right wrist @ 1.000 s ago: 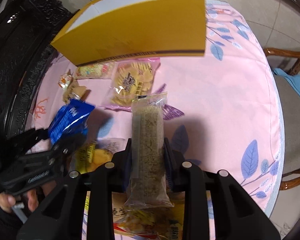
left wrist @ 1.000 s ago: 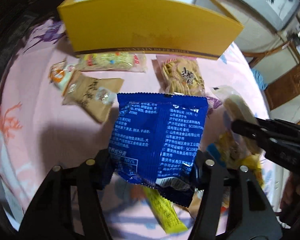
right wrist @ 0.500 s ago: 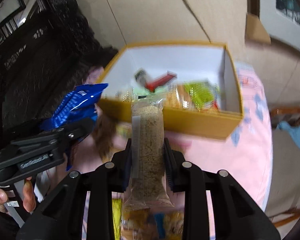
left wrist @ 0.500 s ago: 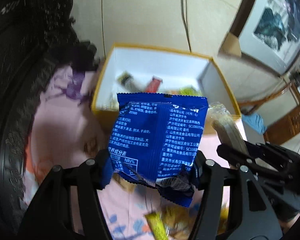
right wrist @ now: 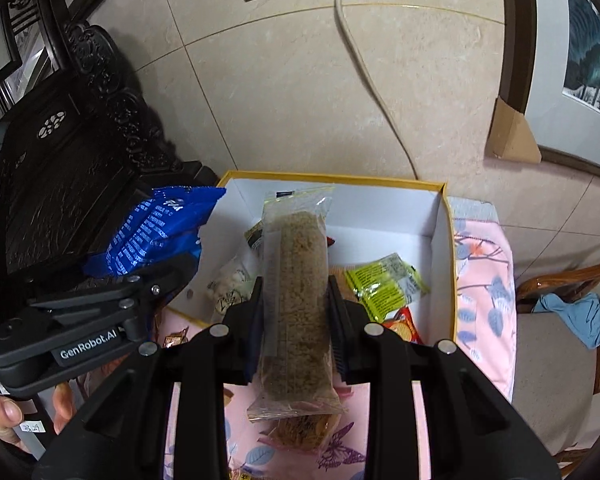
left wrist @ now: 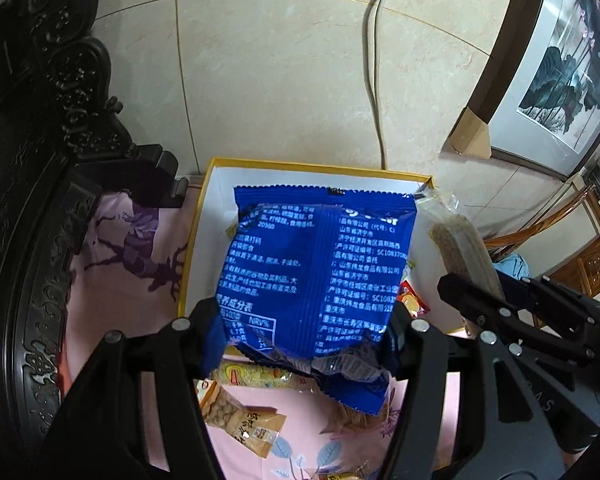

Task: Organize snacks
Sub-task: 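Carry both packs over the yellow box and open both grippers to drop them, then grasp the pink-edged cracker bag with right gripper while left gripper grasps the peanut-ball bag, then carry both bags over the yellow box and open both grippers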

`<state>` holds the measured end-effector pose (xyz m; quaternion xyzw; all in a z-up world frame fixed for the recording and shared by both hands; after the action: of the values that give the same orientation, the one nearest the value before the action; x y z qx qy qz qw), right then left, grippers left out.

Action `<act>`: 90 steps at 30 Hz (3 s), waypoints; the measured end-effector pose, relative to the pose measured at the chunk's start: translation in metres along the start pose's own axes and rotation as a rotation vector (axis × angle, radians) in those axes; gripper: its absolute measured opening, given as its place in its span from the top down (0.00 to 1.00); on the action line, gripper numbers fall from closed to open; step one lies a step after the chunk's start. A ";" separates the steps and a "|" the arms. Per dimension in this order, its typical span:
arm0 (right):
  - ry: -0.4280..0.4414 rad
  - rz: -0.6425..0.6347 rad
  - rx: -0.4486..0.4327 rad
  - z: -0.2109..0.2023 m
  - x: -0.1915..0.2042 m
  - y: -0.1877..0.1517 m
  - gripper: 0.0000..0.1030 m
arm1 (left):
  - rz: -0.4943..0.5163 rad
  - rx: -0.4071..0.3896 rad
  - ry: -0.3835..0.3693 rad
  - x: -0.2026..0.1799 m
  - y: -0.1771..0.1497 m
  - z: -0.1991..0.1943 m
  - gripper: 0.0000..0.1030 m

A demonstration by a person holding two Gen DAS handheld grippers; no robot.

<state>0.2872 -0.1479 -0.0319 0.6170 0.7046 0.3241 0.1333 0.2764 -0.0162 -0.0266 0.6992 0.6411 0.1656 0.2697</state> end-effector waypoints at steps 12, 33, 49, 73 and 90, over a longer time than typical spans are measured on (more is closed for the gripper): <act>-0.099 0.060 -0.060 0.013 -0.026 0.034 0.33 | -0.037 0.045 0.083 0.012 0.043 0.037 0.14; -0.205 0.058 0.305 0.054 -0.018 -0.184 0.01 | -0.184 0.026 0.218 0.081 -0.122 -0.027 0.05; -0.304 0.100 0.263 0.121 -0.017 -0.193 0.01 | -0.224 0.143 0.235 0.117 -0.210 -0.033 0.05; -0.020 -0.004 0.179 -0.018 0.001 -0.190 0.53 | -0.569 0.266 0.301 0.098 -0.188 0.100 0.05; -0.028 0.023 0.139 -0.055 -0.003 -0.212 0.53 | -0.331 0.291 0.271 0.092 -0.215 0.090 0.66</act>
<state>0.0899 -0.1727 -0.1230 0.6372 0.7165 0.2671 0.0964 0.1661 0.0668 -0.2354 0.5875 0.7943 0.1171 0.1014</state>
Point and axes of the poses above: each gripper's, at about its wrist camera, not at the fingertips, and z roughly the way its jaws point, x to its left, y to its top, the point moved 4 cm from there along z, roughly the way its jaws point
